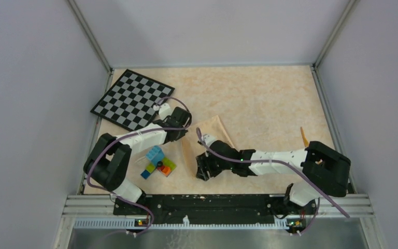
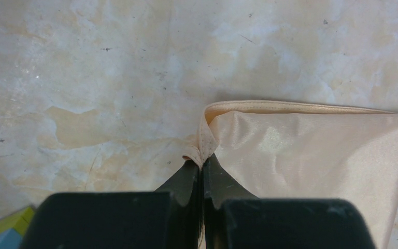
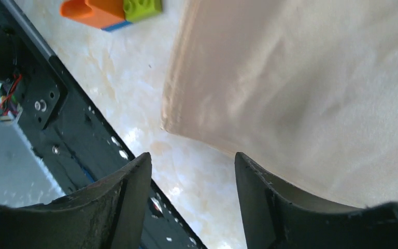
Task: Fold the napkin into a case and place the utensils inside
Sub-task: Pick up the lower triangle-folded napkin from the center of the board.
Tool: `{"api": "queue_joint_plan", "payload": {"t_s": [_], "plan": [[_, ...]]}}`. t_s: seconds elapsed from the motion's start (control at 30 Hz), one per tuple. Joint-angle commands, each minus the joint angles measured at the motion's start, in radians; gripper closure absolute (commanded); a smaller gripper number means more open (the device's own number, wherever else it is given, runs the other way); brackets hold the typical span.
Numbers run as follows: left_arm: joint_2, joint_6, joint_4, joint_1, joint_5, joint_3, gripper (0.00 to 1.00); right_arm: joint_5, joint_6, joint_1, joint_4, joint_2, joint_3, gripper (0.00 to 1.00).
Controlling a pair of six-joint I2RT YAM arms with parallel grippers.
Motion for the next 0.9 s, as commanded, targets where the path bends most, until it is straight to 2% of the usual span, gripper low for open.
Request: {"api": "queue_joint_plan", "payload": {"t_s": [0.0, 0.3, 0.63, 0.7, 0.73, 0.87], "plan": [[-0.033, -0.009, 0.074, 0.006, 0.029, -0.022, 1.0, 0.371, -0.062, 0.114, -0.085, 0.011, 0.12, 0.39], [-0.071, -0.028, 0.108, 0.028, 0.049, -0.073, 1.0, 0.623, -0.093, 0.237, -0.223, 0.267, 0.335, 0.39], [-0.085, -0.025, 0.14, 0.037, 0.075, -0.099, 1.0, 0.636, 0.012, 0.258, -0.302, 0.393, 0.36, 0.4], [-0.089, -0.026, 0.138, 0.037, 0.074, -0.099, 1.0, 0.666, 0.044, 0.26, -0.329, 0.422, 0.363, 0.45], [-0.091, -0.026, 0.138, 0.037, 0.073, -0.098, 1.0, 0.675, 0.051, 0.26, -0.335, 0.437, 0.363, 0.51], [-0.103, -0.019, 0.112, 0.036, 0.064, -0.088, 1.0, 0.735, 0.073, 0.26, -0.372, 0.444, 0.369, 0.94]]}}
